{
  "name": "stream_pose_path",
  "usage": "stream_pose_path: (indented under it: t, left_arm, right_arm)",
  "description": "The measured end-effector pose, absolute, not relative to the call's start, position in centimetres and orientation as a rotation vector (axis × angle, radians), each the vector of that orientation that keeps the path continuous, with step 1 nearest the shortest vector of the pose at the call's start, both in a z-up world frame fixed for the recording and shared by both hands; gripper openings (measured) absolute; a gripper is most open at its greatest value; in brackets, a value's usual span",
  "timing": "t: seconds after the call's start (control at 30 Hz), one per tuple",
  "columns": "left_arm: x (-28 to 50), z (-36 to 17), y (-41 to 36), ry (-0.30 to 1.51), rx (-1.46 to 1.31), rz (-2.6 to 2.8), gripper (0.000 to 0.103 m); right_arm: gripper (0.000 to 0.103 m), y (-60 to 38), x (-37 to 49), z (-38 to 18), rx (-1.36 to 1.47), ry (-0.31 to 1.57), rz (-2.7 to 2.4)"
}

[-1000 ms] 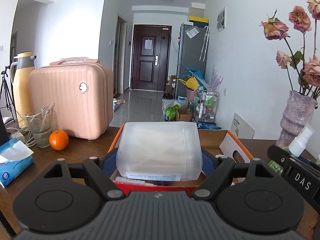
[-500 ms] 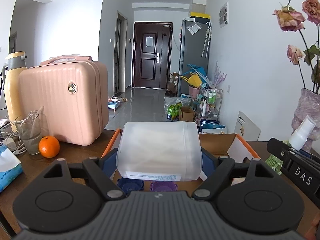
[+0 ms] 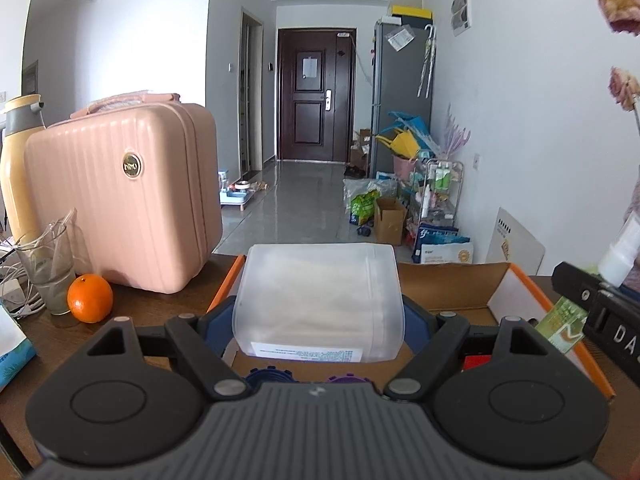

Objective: Organize rigid objects
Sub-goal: 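Open both tools to drop the container and spray bottle into the box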

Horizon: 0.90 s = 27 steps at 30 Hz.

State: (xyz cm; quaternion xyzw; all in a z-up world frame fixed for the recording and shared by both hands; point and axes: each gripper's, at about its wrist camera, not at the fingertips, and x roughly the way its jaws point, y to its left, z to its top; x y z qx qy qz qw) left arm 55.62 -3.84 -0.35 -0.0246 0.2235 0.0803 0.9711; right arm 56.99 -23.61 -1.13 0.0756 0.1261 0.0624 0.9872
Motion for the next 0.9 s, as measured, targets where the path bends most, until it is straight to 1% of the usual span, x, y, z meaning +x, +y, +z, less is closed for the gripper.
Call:
stream_pose_path:
  t: [0.17,0.23,0.27,0.3,0.33,0.37,0.4,0.43,0.67,0.73,0.87,0.9]
  left_arm:
    - [57.4,-1.2,-3.6,0.494,-0.031,0.18,0.083]
    - [57.8,-1.5,-3.4,0.517,-0.041,0.172,0.085]
    - [57.9,-1.6,-3.3,0.523,-0.047,0.164,0.09]
    - [57.9,-1.6,-3.2,0.525,-0.047,0.165,0.097]
    - [57.8,-1.6,-3.1,0.52,-0.042,0.179,0.101]
    - [57.7,-1.6,-3.1,0.513,-0.037,0.192,0.103]
    - [57.5,-1.5,-3.1,0.509,-0.032,0.198,0.103]
    - [57.5,-1.5,-3.0,0.512,-0.034,0.193,0.103]
    - [57.3,-1.4,-3.1,0.519,-0.035,0.198,0.103]
    - [57.2,-1.3,-3.1,0.518,-0.038,0.198,0.103]
    - [56.8,-1.1,-3.0,0.515,-0.046,0.194,0.103]
    - [56.6,-1.0,-3.1,0.512,-0.045,0.192,0.103]
  right_arm:
    - [0.03,-22.9,59.1,-1.3,0.122,0.279,0.128]
    - [0.031,-22.5,60.0,-1.5,0.102,0.324,0.12]
    - [0.031,-22.4,60.3,-1.6,0.093,0.351,0.112]
    - [0.036,-22.5,60.5,-1.6,0.084,0.358,0.109]
    - [0.051,-22.5,60.4,-1.5,0.08,0.361,0.102]
    - [0.061,-22.8,60.2,-1.3,0.087,0.356,0.095]
    - [0.077,-22.9,60.0,-1.1,0.095,0.344,0.093]
    - [0.085,-23.1,59.6,-0.9,0.102,0.327,0.094]
    - [0.091,-23.6,59.3,-0.7,0.104,0.325,0.095]
    - [0.096,-23.6,59.3,-0.8,0.102,0.327,0.098]
    - [0.1,-23.6,58.6,-0.8,0.09,0.316,0.103]
    - [0.102,-23.6,58.4,-0.7,0.089,0.312,0.105]
